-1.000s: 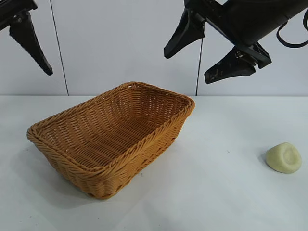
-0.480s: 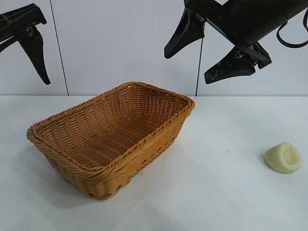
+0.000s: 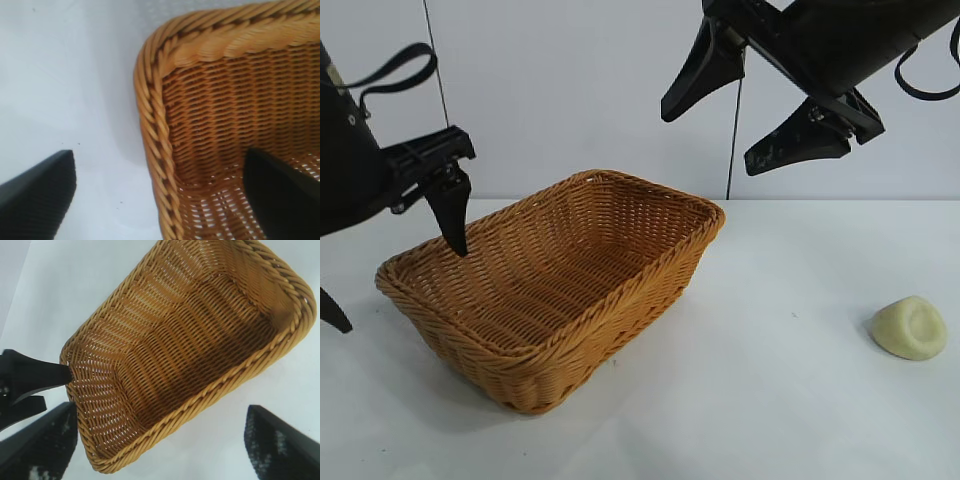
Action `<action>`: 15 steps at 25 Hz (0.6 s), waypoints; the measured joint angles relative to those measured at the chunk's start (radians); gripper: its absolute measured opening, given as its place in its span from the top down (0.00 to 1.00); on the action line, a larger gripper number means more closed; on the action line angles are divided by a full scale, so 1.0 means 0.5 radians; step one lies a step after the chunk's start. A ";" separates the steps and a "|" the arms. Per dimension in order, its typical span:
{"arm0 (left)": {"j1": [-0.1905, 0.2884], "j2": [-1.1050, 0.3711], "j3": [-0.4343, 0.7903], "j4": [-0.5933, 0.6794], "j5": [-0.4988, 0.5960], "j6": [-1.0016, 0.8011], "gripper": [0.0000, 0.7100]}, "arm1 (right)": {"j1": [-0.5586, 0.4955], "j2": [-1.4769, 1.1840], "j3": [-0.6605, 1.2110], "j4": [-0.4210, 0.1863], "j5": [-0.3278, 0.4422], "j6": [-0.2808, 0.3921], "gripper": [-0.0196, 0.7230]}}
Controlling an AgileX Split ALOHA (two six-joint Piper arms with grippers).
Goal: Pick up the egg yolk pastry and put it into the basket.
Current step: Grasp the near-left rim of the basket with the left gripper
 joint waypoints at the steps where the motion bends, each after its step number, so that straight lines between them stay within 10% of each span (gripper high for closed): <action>1: 0.033 0.039 0.000 -0.048 -0.018 0.039 0.02 | 0.000 0.000 0.000 0.000 0.000 0.000 0.14; 6: 0.165 0.205 0.000 -0.410 -0.093 0.393 0.03 | 0.000 0.000 0.000 0.000 0.006 0.000 0.14; 15: 0.119 0.327 0.000 -0.525 -0.230 0.468 0.03 | 0.000 0.000 0.000 0.000 0.007 0.000 0.14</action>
